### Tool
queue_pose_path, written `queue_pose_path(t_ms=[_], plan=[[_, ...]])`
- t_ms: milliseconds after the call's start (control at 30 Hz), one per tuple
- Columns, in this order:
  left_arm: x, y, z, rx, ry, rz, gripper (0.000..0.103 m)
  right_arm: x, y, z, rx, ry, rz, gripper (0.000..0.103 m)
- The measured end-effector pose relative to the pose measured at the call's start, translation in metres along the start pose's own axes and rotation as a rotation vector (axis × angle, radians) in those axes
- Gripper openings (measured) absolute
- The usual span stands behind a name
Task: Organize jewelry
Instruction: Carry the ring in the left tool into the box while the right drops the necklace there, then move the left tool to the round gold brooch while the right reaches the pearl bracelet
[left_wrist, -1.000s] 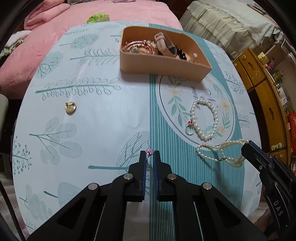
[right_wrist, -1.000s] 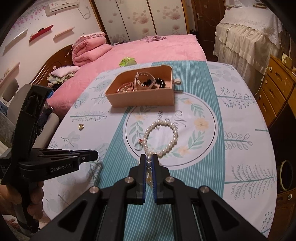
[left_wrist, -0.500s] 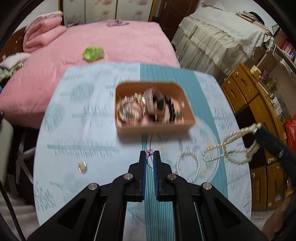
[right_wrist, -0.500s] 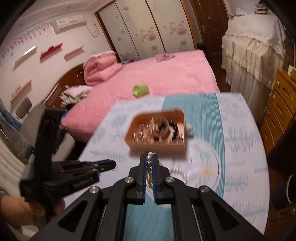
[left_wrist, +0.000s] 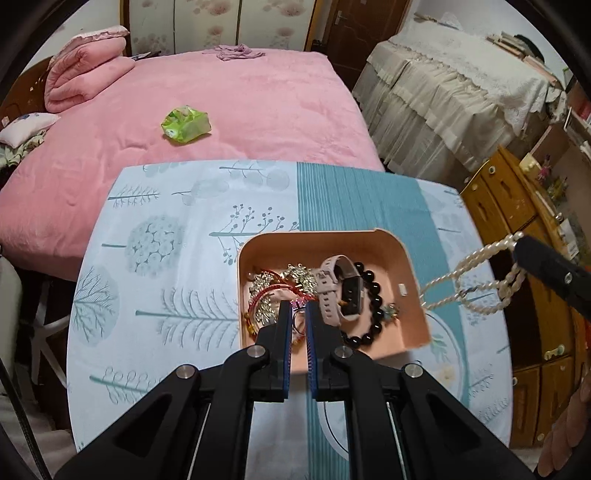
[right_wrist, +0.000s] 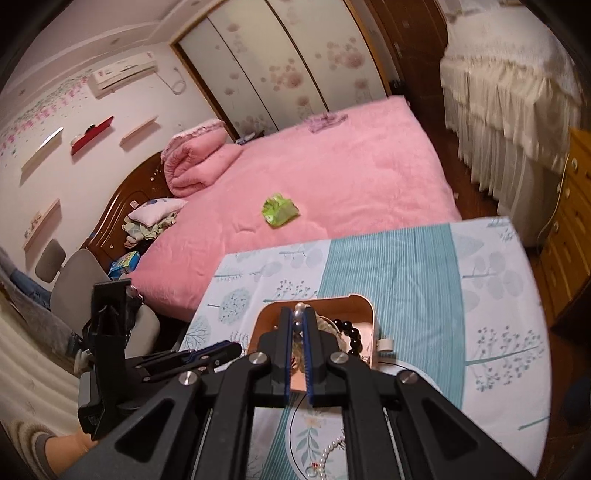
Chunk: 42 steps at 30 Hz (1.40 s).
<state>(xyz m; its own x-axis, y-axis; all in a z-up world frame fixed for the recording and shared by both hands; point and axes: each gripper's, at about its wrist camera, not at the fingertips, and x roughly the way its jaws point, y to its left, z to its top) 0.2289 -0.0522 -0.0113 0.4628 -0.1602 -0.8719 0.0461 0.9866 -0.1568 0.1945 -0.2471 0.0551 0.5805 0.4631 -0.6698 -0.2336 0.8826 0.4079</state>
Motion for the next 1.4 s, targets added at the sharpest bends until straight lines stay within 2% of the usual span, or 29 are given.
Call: queue_pose_path(t_ms=[167,367,433,567,633,1000,1067,1133,1167,1400], plan=[[0.026,-0.002,-0.004,0.007,0.042,0.017,0.005,0.034,-0.011,-0.007,0.021,0.092,-0.007,0.005],[0.041,-0.006,-0.012,0.030,0.081,0.020,0.007,0.057,-0.016,-0.015,0.043,0.160,0.001,0.005],[0.042,-0.008,-0.014,0.038,0.085,0.022,0.019,0.065,-0.016,-0.017,0.049,0.187,-0.007,0.006],[0.036,-0.008,-0.015,0.046,0.067,0.025,0.035,0.074,-0.021,-0.021,0.079,0.234,-0.014,0.006],[0.032,-0.007,-0.015,0.042,0.051,0.033,0.046,0.075,-0.022,-0.023,0.092,0.240,-0.011,0.006],[0.004,0.014,-0.022,0.008,0.008,0.042,0.046,0.054,-0.028,-0.033,0.087,0.215,-0.043,0.007],[-0.001,0.017,-0.026,0.008,0.004,0.046,0.047,0.048,-0.030,-0.038,0.092,0.213,-0.050,0.011],[-0.005,0.021,-0.029,0.007,0.007,0.048,0.051,0.043,-0.033,-0.043,0.098,0.209,-0.059,0.022],[-0.008,0.023,-0.032,0.007,0.005,0.052,0.051,0.040,-0.033,-0.046,0.097,0.206,-0.065,0.024],[-0.026,0.039,-0.045,0.000,-0.012,0.081,0.057,0.025,-0.032,-0.070,0.075,0.207,-0.108,0.026]])
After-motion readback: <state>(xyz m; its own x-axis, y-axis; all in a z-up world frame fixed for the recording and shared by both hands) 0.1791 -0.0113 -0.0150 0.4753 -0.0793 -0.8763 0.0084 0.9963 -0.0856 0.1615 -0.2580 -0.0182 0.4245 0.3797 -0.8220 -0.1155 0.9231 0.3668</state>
